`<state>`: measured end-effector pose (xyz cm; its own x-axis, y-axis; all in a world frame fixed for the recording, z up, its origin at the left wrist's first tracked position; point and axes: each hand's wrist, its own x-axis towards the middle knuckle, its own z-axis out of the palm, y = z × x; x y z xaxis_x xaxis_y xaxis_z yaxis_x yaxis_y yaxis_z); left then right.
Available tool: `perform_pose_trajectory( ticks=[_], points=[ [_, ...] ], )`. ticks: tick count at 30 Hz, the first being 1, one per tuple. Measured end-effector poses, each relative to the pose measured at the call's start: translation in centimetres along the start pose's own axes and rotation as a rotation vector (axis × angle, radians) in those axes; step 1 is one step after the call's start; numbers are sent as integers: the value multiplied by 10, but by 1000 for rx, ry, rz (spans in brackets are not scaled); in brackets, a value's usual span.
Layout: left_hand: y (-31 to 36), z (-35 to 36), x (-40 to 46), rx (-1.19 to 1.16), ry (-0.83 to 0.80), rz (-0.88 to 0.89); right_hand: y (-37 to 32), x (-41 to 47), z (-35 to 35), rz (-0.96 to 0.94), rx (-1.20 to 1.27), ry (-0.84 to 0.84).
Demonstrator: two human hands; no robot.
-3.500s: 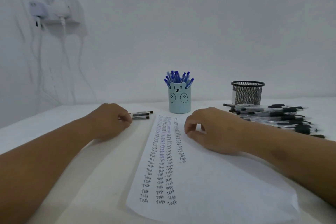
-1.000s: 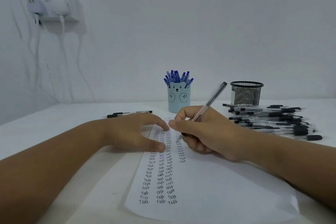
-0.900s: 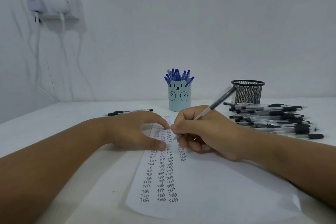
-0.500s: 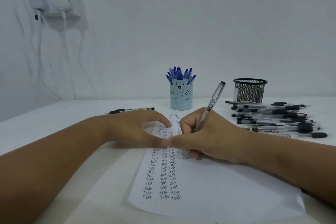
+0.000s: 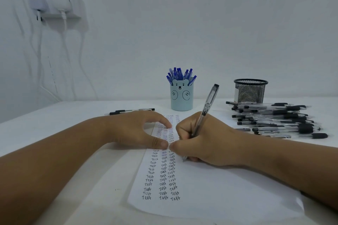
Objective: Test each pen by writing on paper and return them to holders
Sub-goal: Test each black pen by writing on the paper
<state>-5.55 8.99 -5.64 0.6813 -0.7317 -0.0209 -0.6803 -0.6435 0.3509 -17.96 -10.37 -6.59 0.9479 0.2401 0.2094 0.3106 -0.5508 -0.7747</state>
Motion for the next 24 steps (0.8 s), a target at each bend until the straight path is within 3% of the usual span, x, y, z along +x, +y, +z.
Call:
perform_pose_trajectory(
  ticks=[24],
  points=[
    [-8,1,4,-4,-7,24,3,0,-1,-15,-26,6]
  ],
)
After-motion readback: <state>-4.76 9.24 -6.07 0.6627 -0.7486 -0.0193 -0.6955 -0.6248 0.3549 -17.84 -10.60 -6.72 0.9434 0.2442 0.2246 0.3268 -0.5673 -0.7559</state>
